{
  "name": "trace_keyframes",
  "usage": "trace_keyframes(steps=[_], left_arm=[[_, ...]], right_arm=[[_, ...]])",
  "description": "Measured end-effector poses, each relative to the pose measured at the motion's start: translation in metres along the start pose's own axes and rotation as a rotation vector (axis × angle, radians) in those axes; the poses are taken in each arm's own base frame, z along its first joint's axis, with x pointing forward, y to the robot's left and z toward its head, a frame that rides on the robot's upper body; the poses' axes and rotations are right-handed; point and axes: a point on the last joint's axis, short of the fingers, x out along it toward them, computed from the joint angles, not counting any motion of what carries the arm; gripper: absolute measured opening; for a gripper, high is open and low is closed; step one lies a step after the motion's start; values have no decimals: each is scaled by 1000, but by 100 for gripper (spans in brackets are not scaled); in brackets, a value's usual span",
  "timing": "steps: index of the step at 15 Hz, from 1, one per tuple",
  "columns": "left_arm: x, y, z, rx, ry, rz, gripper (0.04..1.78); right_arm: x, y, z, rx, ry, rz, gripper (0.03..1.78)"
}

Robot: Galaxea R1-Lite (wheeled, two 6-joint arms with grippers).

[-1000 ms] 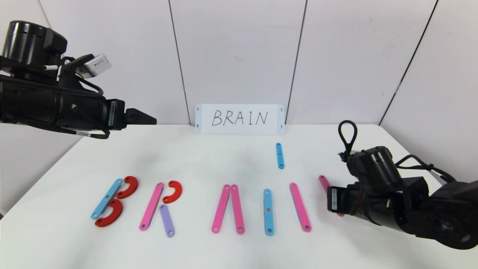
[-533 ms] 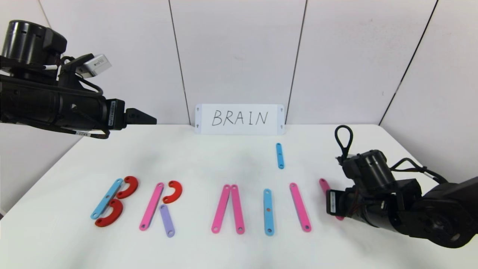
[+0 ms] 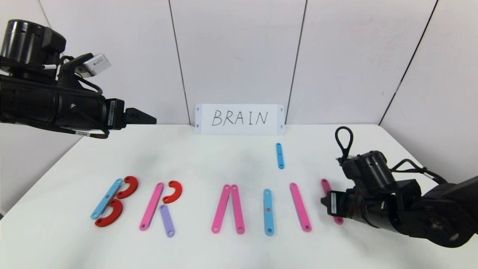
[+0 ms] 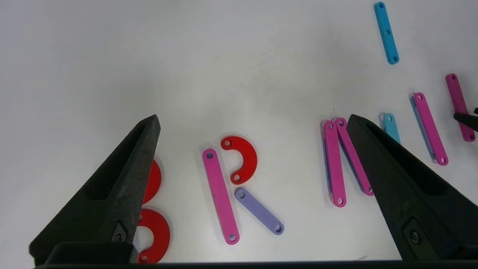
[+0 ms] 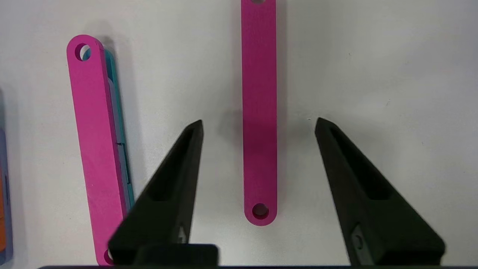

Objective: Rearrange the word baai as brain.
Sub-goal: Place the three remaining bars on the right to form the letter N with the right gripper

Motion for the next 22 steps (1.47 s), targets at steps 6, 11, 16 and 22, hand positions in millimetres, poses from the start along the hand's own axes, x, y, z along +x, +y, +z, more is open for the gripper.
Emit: trace_keyframes(steps=[6, 11, 16, 22], left_arm=[[0, 0, 0, 0, 0, 0, 174], [0, 0, 0, 0, 0, 0, 174], [1, 0, 0, 0, 0, 0, 174], [2, 1, 0, -1, 2, 1, 174]], right_arm=[[-5, 10, 30, -1, -88, 34, 172], [5, 35, 74, -96, -172, 76, 173], [44, 58, 100, -163, -209, 84, 173], [89, 74, 108, -217, -214, 83, 173]])
